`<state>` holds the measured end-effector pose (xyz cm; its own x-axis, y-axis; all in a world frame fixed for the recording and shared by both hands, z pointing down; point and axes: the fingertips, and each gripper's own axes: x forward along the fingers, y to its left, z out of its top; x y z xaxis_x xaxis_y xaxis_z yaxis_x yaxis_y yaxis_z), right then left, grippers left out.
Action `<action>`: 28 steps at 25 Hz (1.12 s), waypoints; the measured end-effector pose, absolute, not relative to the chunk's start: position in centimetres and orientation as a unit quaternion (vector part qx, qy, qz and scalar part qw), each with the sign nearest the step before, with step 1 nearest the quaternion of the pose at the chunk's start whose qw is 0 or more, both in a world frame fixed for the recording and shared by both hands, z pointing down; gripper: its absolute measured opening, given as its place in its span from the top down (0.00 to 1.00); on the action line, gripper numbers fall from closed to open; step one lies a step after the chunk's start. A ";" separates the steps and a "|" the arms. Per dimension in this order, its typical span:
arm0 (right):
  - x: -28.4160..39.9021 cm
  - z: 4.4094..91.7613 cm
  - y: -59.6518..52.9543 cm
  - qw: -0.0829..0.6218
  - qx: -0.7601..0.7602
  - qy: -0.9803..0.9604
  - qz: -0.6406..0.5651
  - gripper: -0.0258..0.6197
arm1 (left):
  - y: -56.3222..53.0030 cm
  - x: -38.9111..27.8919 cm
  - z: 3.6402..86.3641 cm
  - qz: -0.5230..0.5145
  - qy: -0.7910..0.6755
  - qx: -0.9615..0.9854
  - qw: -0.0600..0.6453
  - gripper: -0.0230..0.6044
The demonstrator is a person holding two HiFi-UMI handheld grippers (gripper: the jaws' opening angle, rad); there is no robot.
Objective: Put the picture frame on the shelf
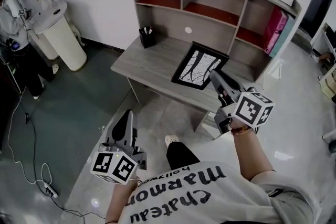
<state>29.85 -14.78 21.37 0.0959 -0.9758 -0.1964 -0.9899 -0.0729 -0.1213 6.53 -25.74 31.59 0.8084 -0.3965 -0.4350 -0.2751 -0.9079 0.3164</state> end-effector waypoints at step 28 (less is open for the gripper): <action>31.2 21.7 -17.1 0.151 -0.743 0.652 -0.016 0.82 | -28.8 2.3 29.4 -0.182 -0.217 0.952 0.116 0.94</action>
